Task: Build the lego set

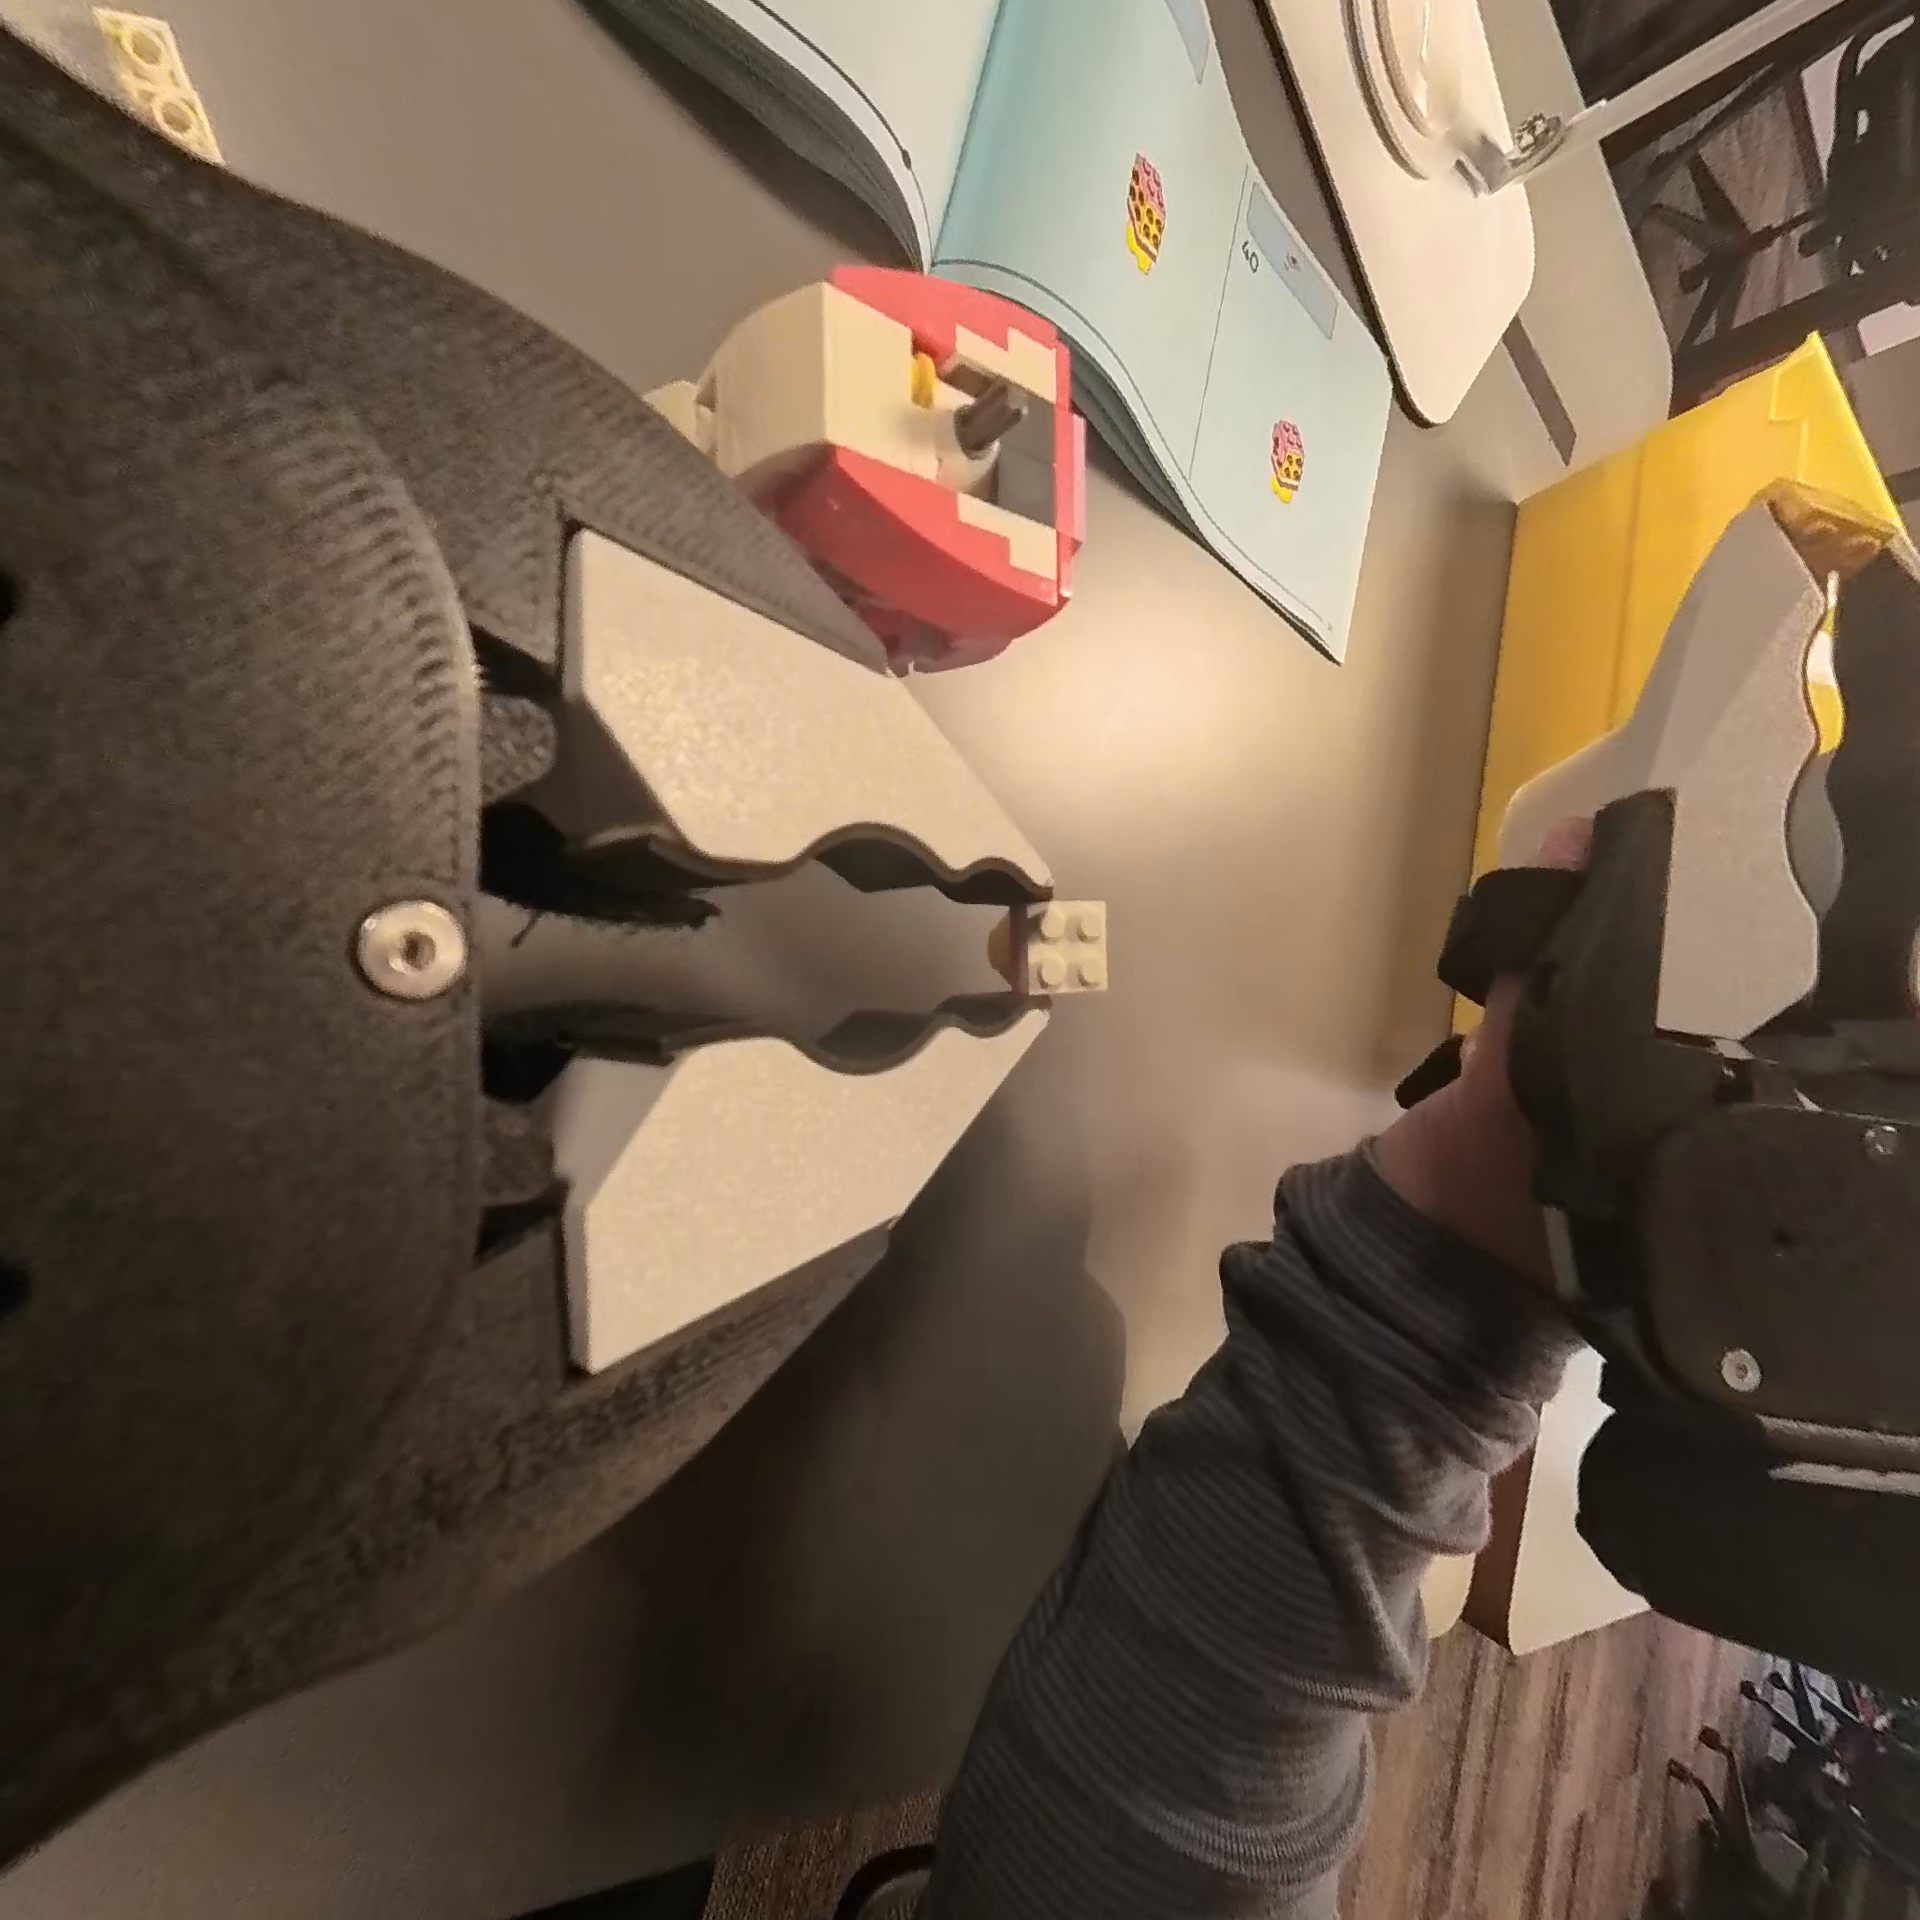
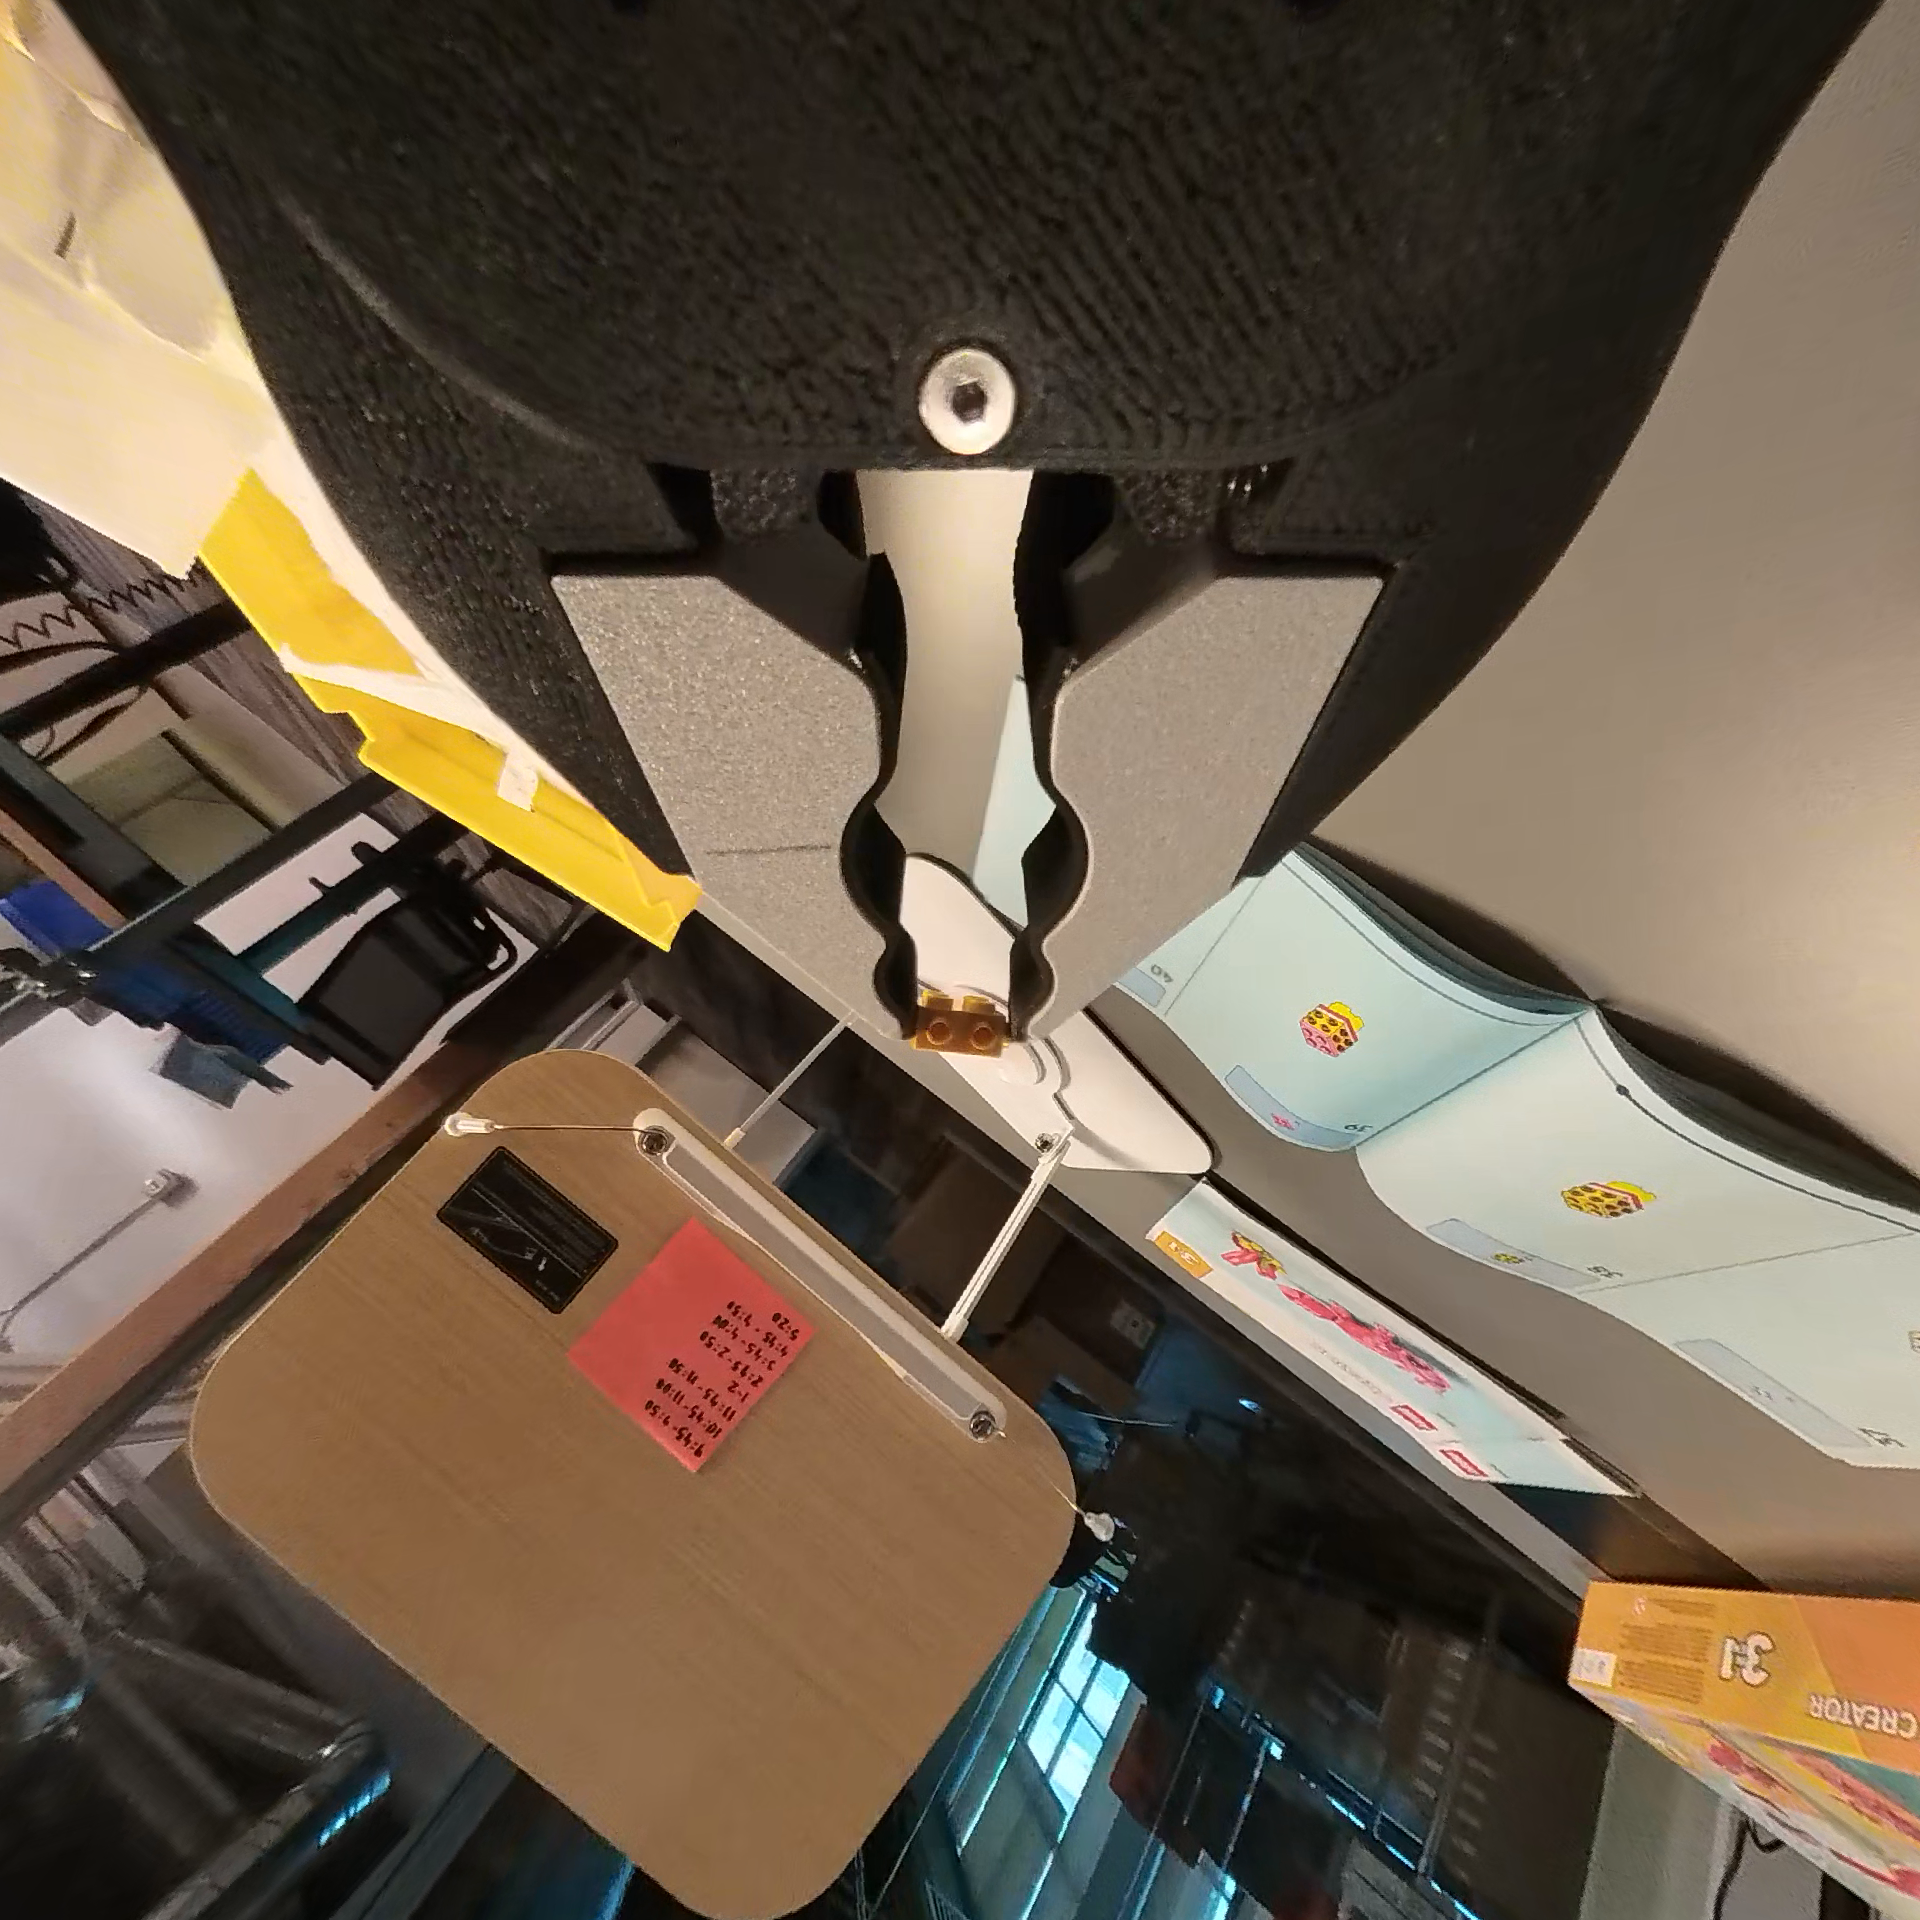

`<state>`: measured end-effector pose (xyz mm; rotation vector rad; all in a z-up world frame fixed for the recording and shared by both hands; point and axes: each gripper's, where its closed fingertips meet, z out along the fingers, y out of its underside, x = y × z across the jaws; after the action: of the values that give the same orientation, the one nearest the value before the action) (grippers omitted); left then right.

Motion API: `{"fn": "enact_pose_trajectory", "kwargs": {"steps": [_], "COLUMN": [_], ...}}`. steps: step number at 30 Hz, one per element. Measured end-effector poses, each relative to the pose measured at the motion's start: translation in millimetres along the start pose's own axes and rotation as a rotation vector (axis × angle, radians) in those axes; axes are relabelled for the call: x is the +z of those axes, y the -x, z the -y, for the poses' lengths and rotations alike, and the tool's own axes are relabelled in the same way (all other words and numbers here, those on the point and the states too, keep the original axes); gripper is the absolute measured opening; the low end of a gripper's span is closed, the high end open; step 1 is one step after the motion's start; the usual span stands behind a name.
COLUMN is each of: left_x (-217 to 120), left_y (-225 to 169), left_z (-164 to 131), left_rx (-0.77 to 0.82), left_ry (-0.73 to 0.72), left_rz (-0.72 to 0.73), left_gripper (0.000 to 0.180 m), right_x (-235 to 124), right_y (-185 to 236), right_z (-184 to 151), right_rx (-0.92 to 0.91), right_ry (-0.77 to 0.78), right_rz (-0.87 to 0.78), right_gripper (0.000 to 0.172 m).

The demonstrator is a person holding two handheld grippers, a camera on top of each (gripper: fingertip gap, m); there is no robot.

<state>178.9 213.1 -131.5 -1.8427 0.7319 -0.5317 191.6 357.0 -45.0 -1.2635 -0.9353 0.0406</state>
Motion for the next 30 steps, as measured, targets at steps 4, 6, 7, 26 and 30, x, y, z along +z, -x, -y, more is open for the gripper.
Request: {"fn": "enact_pose_trajectory", "kwargs": {"steps": [4,6,7,26,30], "left_x": [0,-1,-1,-5,-9], "left_y": [0,0,1,2,-4], "left_z": [1,1,1,1,-8], "left_rx": [0.003,0.001,0.001,0.029,0.033], "left_ry": [-0.003,-0.005,-0.007,0.022,0.1], "left_rz": [0.002,0.003,0.004,-0.02,-0.096], "left_gripper": [0.015,0.015,0.015,0.015,0.015], "right_x": [0,0,-1,-15,-41], "right_y": [4,5,4,7,52], "right_z": [5,7,7,19,32], "right_rx": [0.178,0.451,0.619,1.563,1.026], "right_ry": [-0.056,-0.099,-0.124,-0.261,-0.156], "right_rz": [0.074,0.179,0.244,0.906,1.068], "right_gripper": [0.015,0.015,0.015,0.016,0.016]}}
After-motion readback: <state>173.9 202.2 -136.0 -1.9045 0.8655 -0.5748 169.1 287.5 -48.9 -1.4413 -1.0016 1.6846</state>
